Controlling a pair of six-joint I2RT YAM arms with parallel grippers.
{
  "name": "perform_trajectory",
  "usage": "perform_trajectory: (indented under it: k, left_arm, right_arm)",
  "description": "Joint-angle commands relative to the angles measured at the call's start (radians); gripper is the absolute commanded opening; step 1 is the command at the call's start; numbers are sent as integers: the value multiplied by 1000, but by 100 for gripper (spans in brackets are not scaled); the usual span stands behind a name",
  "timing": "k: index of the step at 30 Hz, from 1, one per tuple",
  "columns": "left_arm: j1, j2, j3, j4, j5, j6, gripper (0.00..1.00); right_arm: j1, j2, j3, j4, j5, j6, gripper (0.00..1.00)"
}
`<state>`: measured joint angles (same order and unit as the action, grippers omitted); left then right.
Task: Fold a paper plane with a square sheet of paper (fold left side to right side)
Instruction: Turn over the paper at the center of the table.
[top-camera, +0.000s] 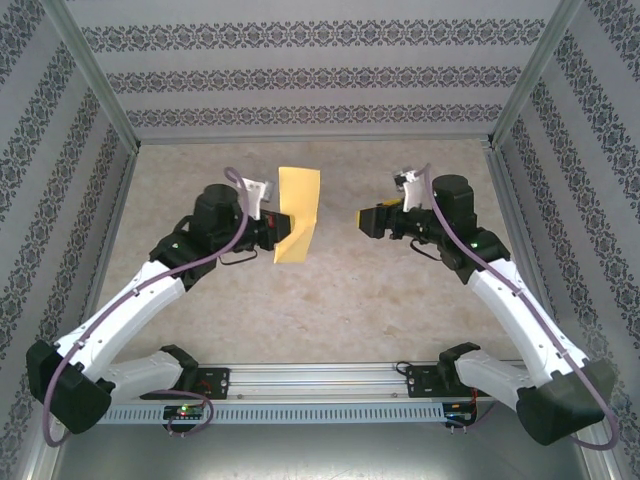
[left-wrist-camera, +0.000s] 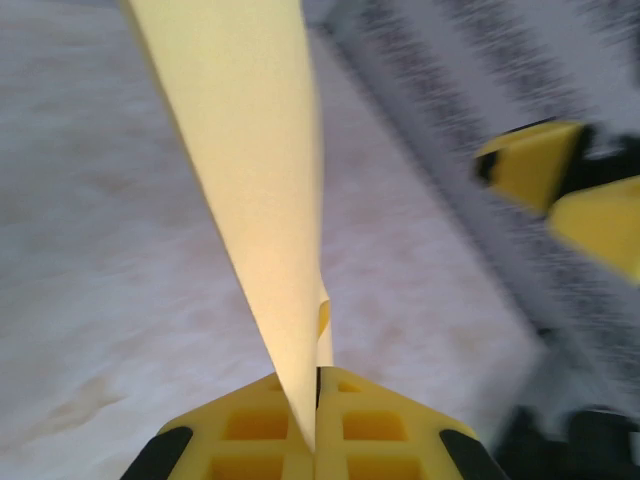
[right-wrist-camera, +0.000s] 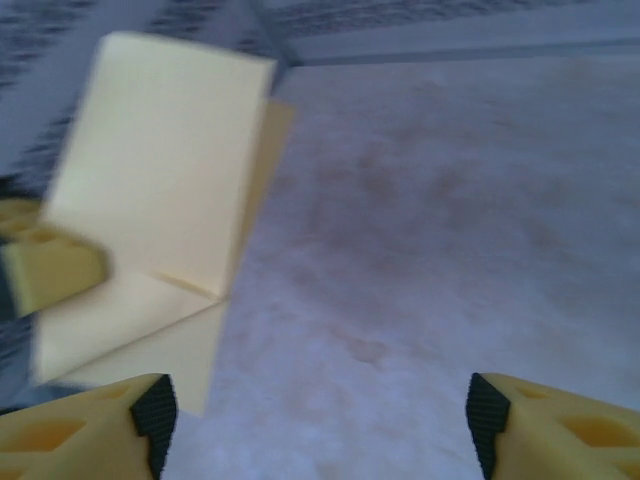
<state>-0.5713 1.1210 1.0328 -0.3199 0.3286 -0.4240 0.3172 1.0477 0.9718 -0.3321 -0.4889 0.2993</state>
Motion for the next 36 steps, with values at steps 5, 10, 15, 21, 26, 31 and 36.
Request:
perform_trajectory:
  k: [5, 10, 15, 21, 26, 31, 36]
  left_arm:
    - [-255, 252, 214, -603, -898, -60, 1]
    - [-333, 531, 399, -939, -1065, -354, 1]
    - [-357, 768, 509, -1043, -1004, -495, 4]
    - [-344, 997, 672, -1056, -928, -488, 5]
    - [-328, 1119, 816, -1005, -848, -408, 5]
    - [-291, 1181, 863, -871, -659, -326, 15]
    - [-268, 1217, 938, -817, -530, -289, 43]
  right_arm:
    - [-49, -77, -95, -236, 657, 58, 98]
    - [-61, -168, -153, -245, 752, 77, 98]
    - [-72, -208, -154, -281, 776, 74, 98]
    - [-73, -234, -160, -301, 776, 72, 98]
    - [-73, -251, -170, -311, 764, 73, 98]
    - [-75, -245, -176, -312, 746, 69, 98]
    - [-75, -231, -178, -308, 720, 65, 98]
